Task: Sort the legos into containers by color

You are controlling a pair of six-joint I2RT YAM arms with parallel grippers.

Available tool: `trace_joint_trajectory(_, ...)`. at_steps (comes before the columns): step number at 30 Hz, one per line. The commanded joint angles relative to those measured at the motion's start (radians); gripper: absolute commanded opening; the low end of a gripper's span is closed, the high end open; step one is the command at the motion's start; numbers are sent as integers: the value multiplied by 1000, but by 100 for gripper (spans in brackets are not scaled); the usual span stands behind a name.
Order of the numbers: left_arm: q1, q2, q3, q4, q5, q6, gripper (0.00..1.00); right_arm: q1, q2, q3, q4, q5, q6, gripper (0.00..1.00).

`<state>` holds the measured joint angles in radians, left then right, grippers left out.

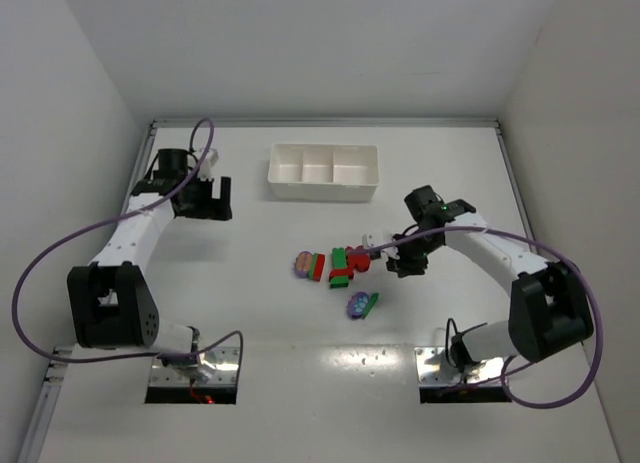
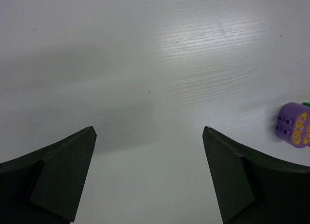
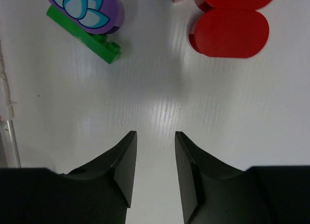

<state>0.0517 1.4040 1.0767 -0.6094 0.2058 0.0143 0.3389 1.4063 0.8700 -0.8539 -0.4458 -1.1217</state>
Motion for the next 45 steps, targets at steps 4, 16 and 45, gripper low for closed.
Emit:
trace_joint_trajectory(4,8,56,98,-3,40,3,100,64,-27,-39,-26,-73,-225,38)
trace_joint_trajectory(16,8,122,144,-3,58,3,100,161,53,-17,-27,-103,-297,52)
trace_joint_trajectory(45,8,141,152,-3,49,12,100,350,252,21,29,-16,-319,40)
